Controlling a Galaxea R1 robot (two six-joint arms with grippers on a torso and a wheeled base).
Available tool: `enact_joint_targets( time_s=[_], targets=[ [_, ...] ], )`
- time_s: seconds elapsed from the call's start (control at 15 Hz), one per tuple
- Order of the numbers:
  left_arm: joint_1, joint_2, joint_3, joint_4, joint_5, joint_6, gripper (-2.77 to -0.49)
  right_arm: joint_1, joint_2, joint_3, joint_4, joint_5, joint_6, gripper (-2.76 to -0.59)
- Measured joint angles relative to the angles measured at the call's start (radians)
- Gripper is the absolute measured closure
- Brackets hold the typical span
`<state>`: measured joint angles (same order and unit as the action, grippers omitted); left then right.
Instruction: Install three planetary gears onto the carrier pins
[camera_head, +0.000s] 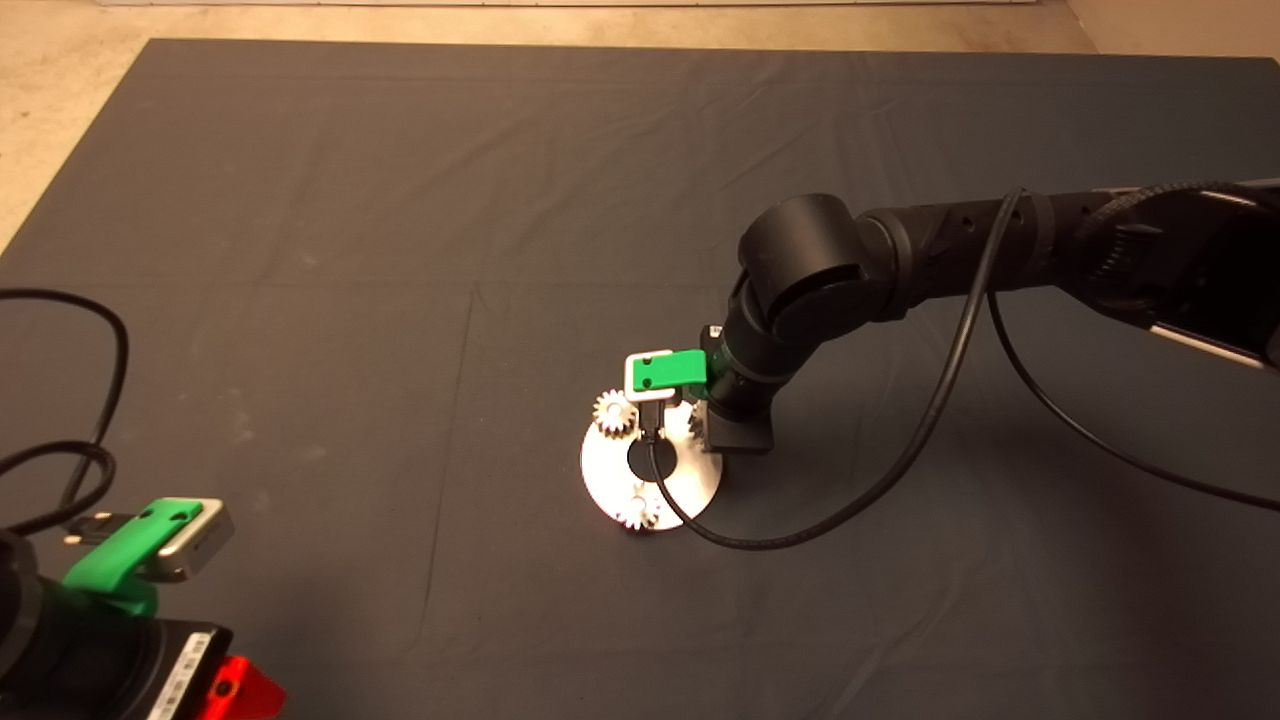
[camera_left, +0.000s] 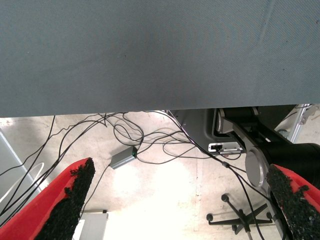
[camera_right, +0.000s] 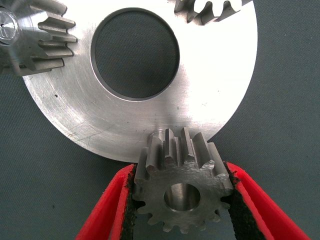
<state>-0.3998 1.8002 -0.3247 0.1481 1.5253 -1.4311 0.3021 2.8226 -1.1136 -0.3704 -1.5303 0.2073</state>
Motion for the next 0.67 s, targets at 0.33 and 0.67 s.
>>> enact_joint_targets(
  time_s=[0.33,0.67],
  targets=[
    [0.0,0.0,0.0,-0.003,0.0,0.0,-2.48,-0.001,0.0,0.0,-0.002,0.0,0.0,-1.12],
    [0.0,0.0,0.0,-0.004,0.0,0.0,-2.48,-0.006,-0.008,0.022,-0.009,0.001,0.0,-1.12]
  ],
)
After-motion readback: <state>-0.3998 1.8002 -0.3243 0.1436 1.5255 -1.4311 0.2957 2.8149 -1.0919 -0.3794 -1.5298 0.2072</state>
